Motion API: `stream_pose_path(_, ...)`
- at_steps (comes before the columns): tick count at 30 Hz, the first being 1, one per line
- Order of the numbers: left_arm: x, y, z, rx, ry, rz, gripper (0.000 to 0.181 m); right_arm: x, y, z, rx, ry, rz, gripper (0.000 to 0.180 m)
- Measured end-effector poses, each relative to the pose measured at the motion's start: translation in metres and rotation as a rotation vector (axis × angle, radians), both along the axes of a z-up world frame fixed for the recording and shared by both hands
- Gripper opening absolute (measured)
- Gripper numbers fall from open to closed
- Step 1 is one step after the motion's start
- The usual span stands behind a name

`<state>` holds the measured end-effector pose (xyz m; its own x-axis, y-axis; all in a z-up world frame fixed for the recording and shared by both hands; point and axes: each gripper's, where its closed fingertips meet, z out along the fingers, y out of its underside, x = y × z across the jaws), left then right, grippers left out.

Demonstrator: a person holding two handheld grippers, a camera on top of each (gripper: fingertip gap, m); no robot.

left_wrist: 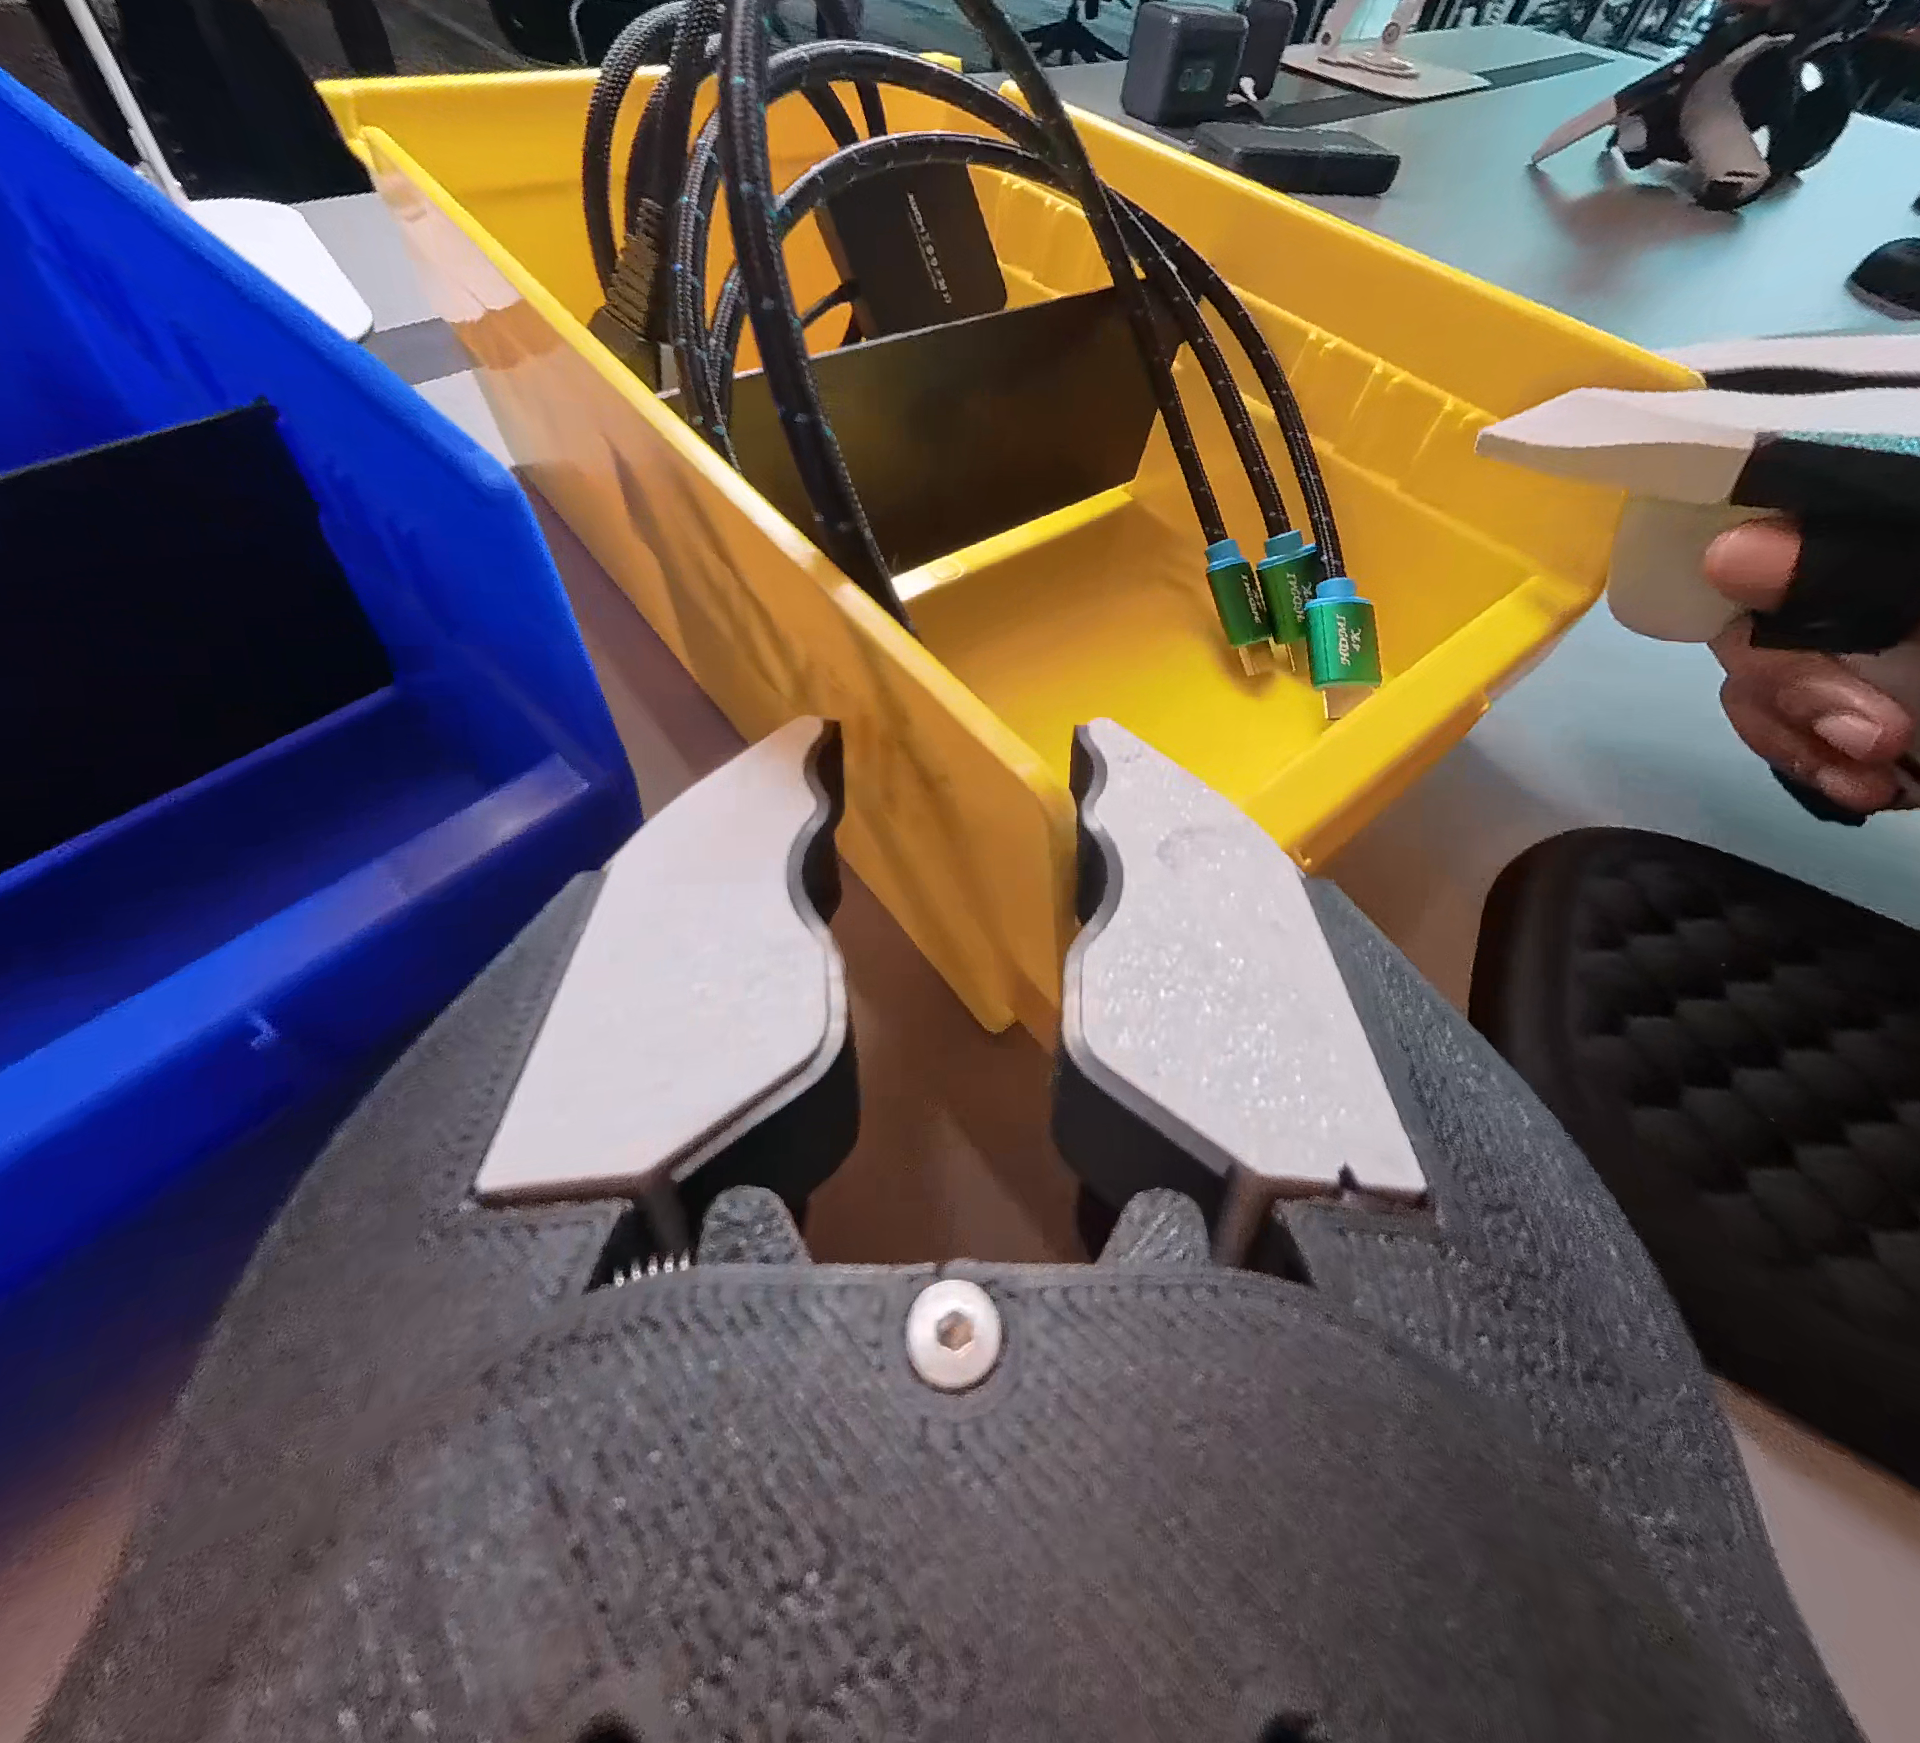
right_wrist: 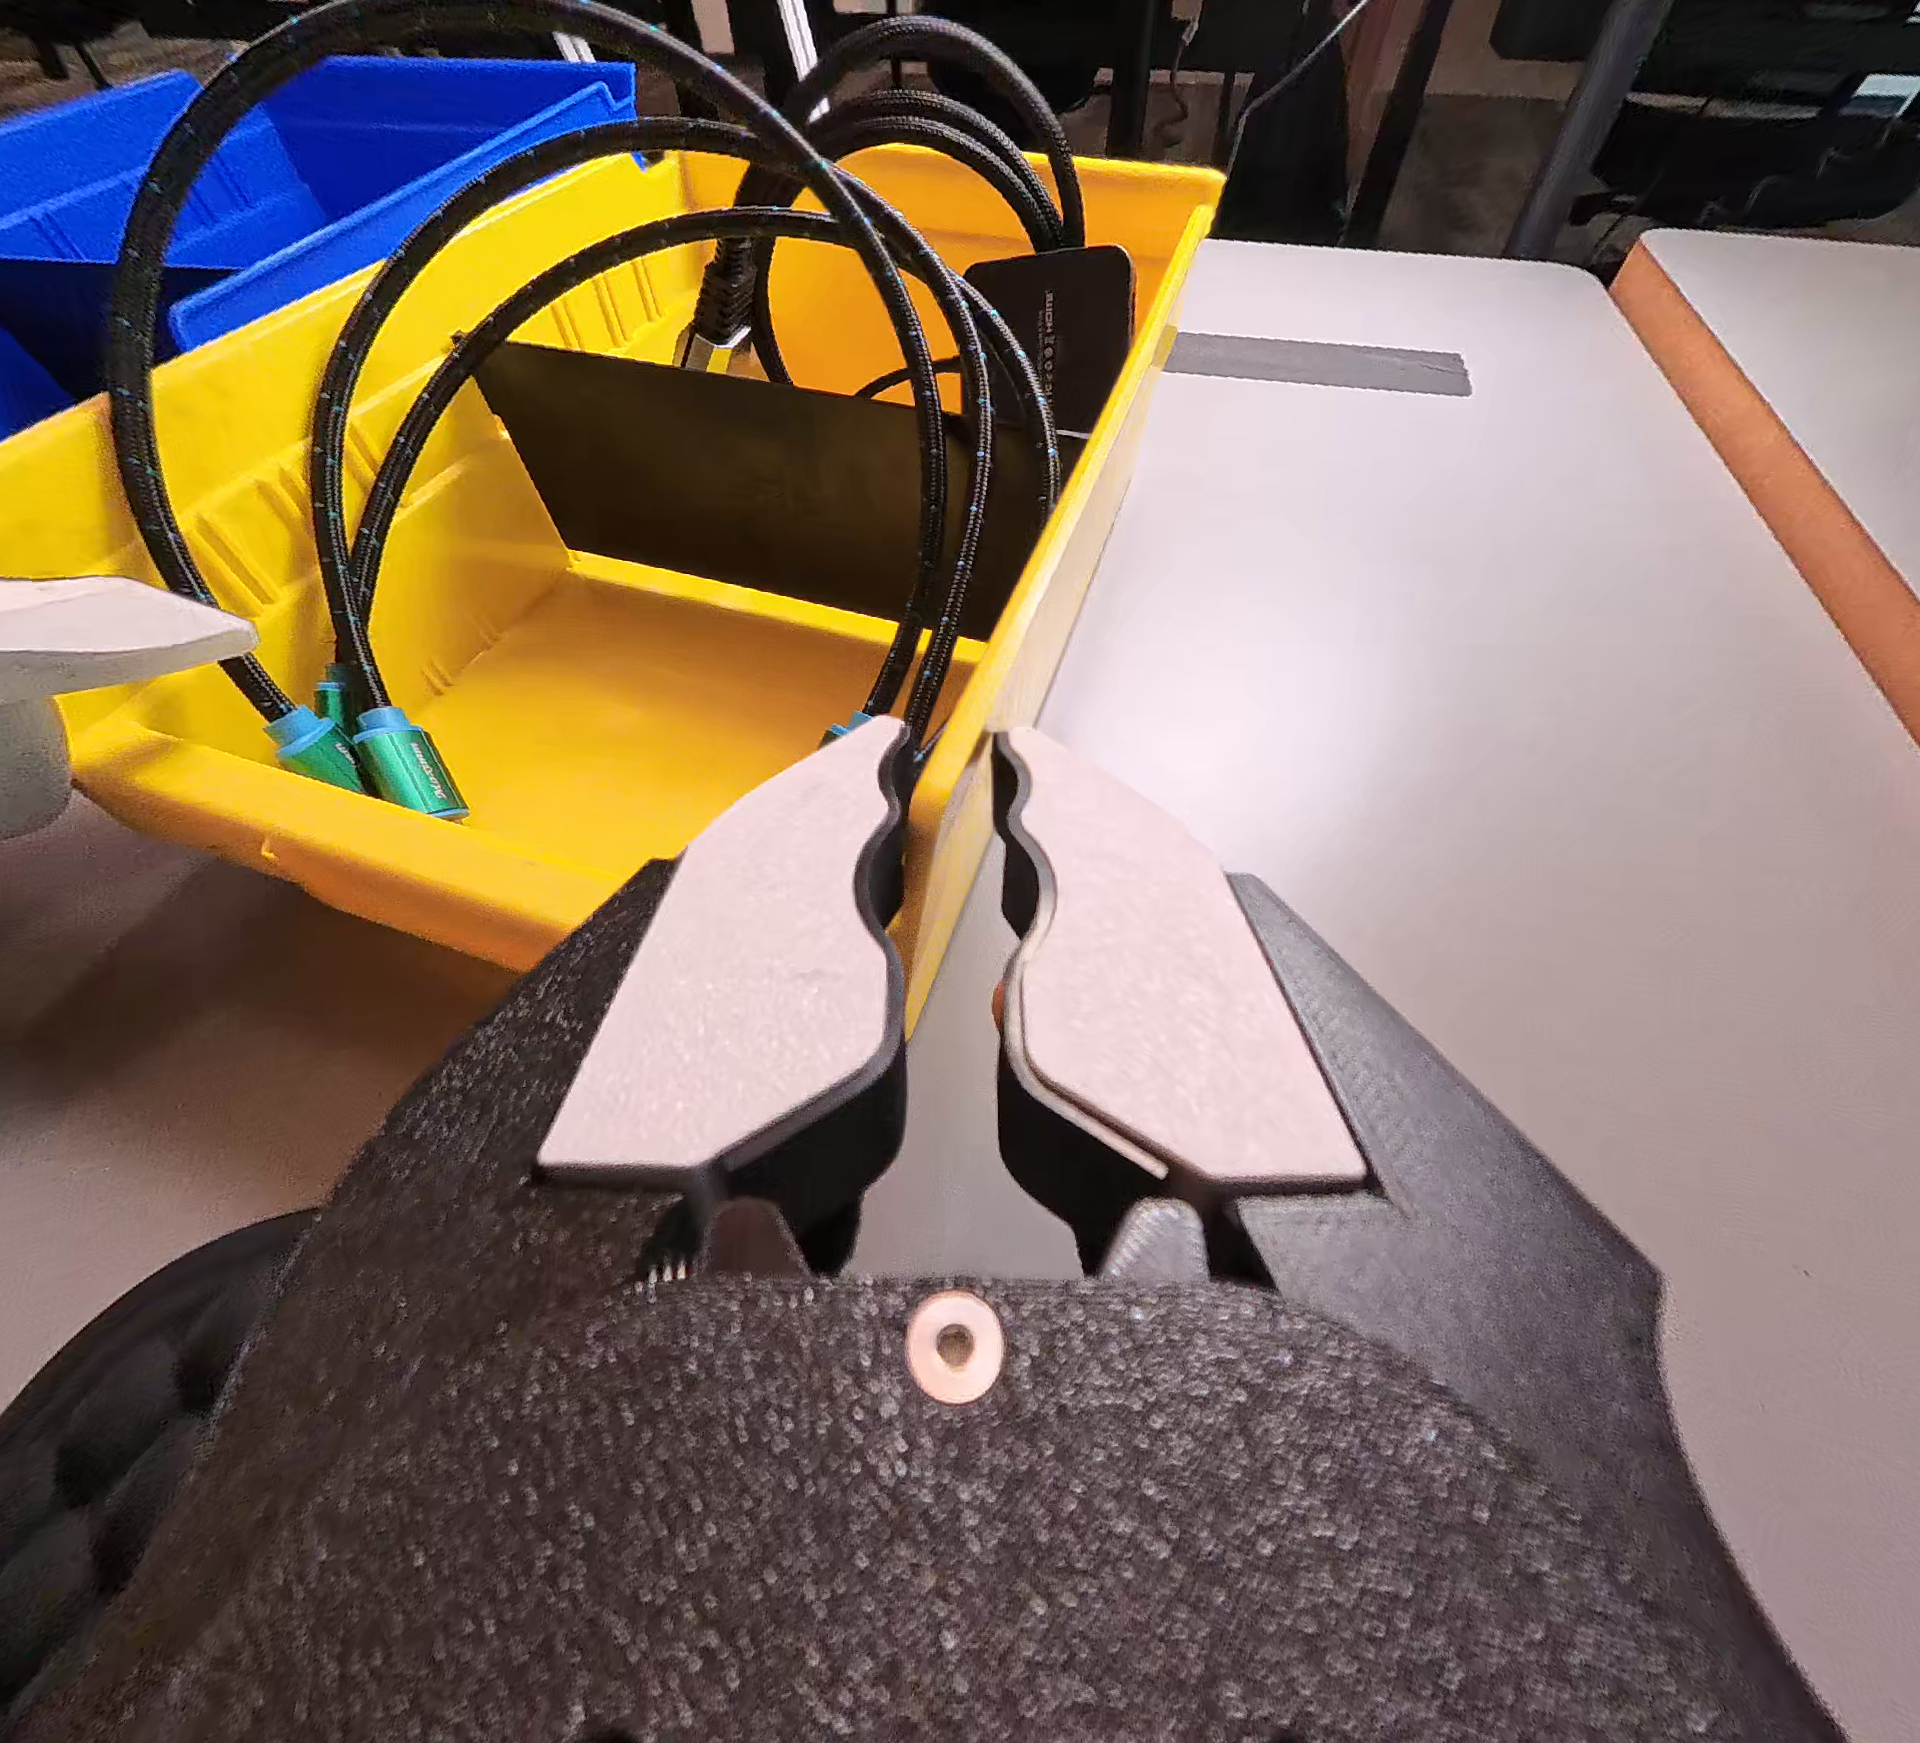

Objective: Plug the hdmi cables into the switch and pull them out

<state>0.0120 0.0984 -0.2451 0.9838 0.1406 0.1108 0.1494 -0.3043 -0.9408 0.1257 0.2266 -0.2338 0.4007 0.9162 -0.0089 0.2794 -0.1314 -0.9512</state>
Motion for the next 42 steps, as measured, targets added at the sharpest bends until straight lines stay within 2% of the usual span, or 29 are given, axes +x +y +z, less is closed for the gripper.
stream_pose_path(9,-0.010,0.001,0.004,0.015,-0.013,0.063,0.031,-0.001,-0.003,0.003,0.063,-0.028,-0.027,0.011)
stream_pose_path(15,-0.002,-0.009,0.027,0.085,0.012,0.046,0.026,0.012,-0.018,0.020,0.053,0.006,-0.044,0.011)
stream_pose_path(24,0.004,-0.040,0.076,0.217,0.040,0.038,0.022,0.021,-0.050,0.077,0.159,0.095,-0.056,0.009)
stream_pose_path(31,-0.026,-0.108,0.125,0.319,0.105,0.149,0.016,-0.015,-0.113,0.133,0.211,0.209,0.072,0.011)
stream_pose_path(37,-0.057,-0.184,0.159,0.393,0.126,0.246,0.016,-0.060,-0.177,0.156,0.204,0.266,0.196,0.011)
stream_pose_path(42,-0.095,-0.262,0.169,0.381,0.193,0.397,0.013,-0.113,-0.246,0.159,0.153,0.309,0.372,0.014)
